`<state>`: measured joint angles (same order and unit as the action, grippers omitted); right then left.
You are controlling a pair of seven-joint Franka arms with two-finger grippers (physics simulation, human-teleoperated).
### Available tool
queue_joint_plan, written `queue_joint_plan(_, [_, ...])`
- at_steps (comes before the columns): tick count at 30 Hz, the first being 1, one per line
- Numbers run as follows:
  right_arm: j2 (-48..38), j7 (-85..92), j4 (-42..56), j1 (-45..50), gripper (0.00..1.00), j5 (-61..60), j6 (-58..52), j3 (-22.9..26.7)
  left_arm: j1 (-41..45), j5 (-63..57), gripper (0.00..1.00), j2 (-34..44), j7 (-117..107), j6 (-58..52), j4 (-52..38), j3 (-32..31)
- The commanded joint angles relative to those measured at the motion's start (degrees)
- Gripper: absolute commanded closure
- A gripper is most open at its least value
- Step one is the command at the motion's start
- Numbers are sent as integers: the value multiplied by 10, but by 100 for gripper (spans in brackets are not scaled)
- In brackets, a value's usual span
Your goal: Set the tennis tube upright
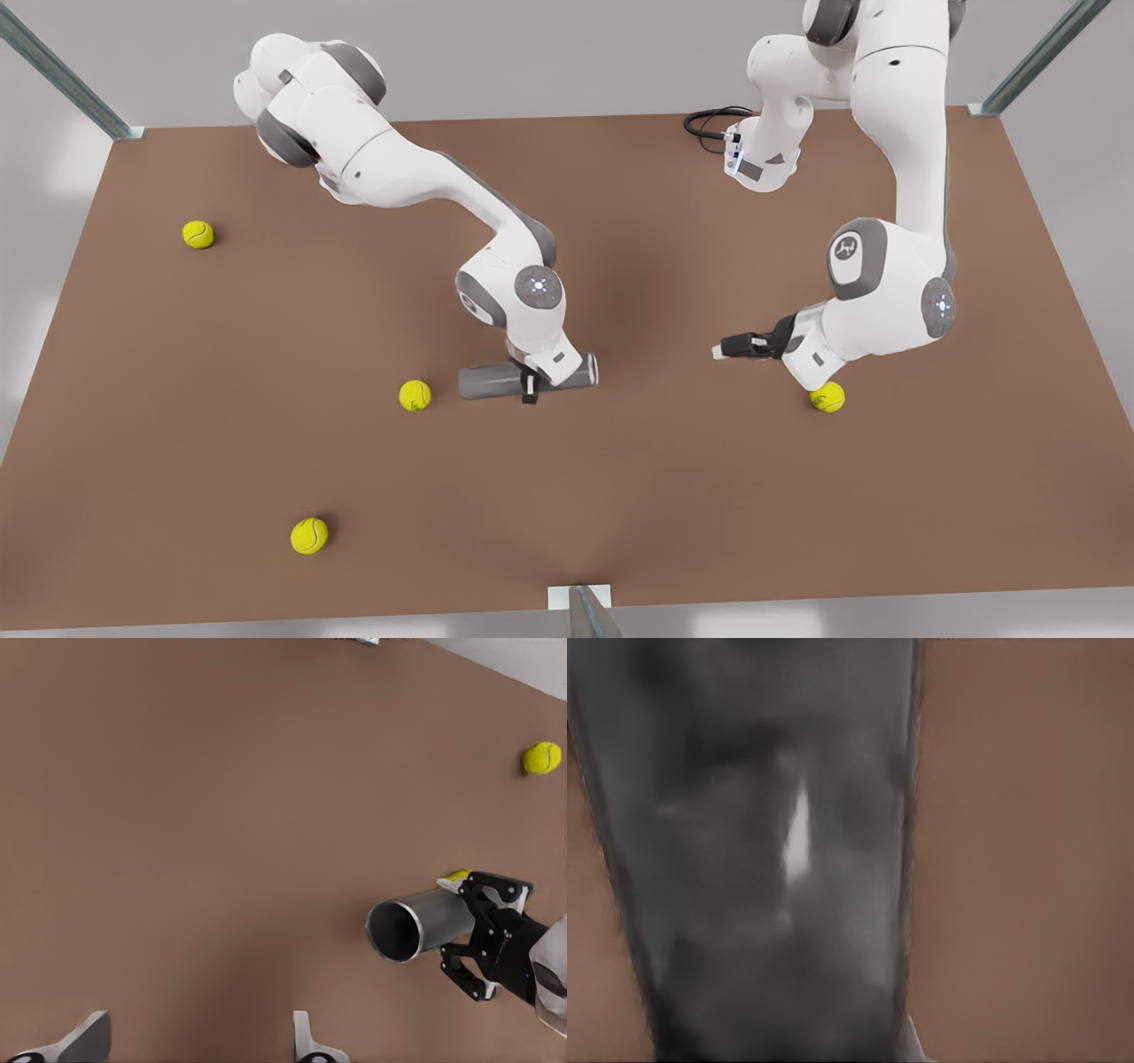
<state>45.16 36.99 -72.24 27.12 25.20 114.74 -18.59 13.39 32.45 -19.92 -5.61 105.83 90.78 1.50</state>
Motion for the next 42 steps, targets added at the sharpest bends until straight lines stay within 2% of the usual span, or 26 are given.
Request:
queue_joint_plan(1, [21, -38, 20, 14, 30, 9, -10, 15, 0, 40, 0, -9, -45, 28, 1, -1])
queue_joint_plan(4, [51, -113, 25, 36, 30, 42, 11, 15, -3, 39, 0, -13, -44, 23, 0, 4])
queue_joint_plan(7, [76, -151, 21, 54, 30, 42, 24, 15, -3, 69, 0, -50, -34, 30, -9, 3])
queue_joint_plan(8, [77, -172, 10, 57, 25, 58, 46, 18, -3, 84, 0, -65, -34, 30, -19, 3])
queue_joint_plan(9, [78, -174, 7, 57, 0, 58, 51, 18, -3, 96, 0, -71, -34, 31, -18, 3])
queue_joint_plan(11, [79, -174, 8, 54, 0, 53, 51, 18, -2, 134, 0, -76, -34, 58, -19, 0])
queue_joint_plan(16, [70, -176, 8, 51, 0, 52, 51, 17, -1, 135, 0, -72, -34, 57, -19, -1])
queue_joint_plan(18, [-4, -176, -26, 4, 0, -11, 41, 16, -1, 146, 0, -80, -34, 59, -19, -6])
queue_joint_plan(20, [-145, -175, -133, -94, 0, -110, 33, 15, -1, 166, 0, -125, -34, 59, -61, -17])
queue_joint_plan(21, [-197, -200, -136, -142, 0, -131, -17, 15, -1, 183, 0, -145, -34, 61, -75, -29])
queue_joint_plan(22, [-239, -319, -133, -161, 0, -126, -82, 20, -1, 189, 0, -160, -34, 77, -87, -40])
queue_joint_plan(23, [-255, -435, -114, -174, 0, -127, -135, 52, -1, 197, 0, -178, -35, 79, -107, -42])
queue_joint_plan(24, [-261, -474, -112, -181, 0, -129, -146, 65, 0, 212, 0, -179, -35, 78, -111, -42])
queue_joint_plan(25, [-263, -538, -110, -228, 0, -165, -146, 79, 13, 215, 0, -167, -42, 93, -110, -55])
queue_joint_plan(26, [-257, -555, -110, -263, 0, -203, -143, 80, 19, 215, 0, -145, -46, 133, -81, -78])
queue_joint_plan(28, [-257, -548, -77, -339, 0, -256, -163, 79, 20, 247, 0, -137, -38, 139, -67, -83])
queue_joint_plan(29, [-255, -565, -24, -345, 0, -258, -240, 80, 20, 247, 0, -149, -22, 145, -68, -83])
queue_joint_plan(30, [-263, -541, -27, -347, 0, -230, -258, 93, 20, 249, 0, -151, 2, 149, -52, -84])
queue_joint_plan(32, [-307, -489, -79, -355, 0, -226, -258, 100, 20, 273, 0, -140, 24, 167, -14, -84])
queue_joint_plan(34, [-362, -488, -175, -369, 0, -233, -196, 101, 20, 332, 0, -131, 67, 191, 31, -87])
queue_joint_plan(37, [-363, -489, -184, -378, 0, -234, -178, 102, 20, 394, 0, -130, 137, 218, 71, -88])
queue_joint_plan(42, [-361, -487, -188, -399, 0, -257, -180, 102, 21, 427, 0, -162, 206, 237, 63, -91])
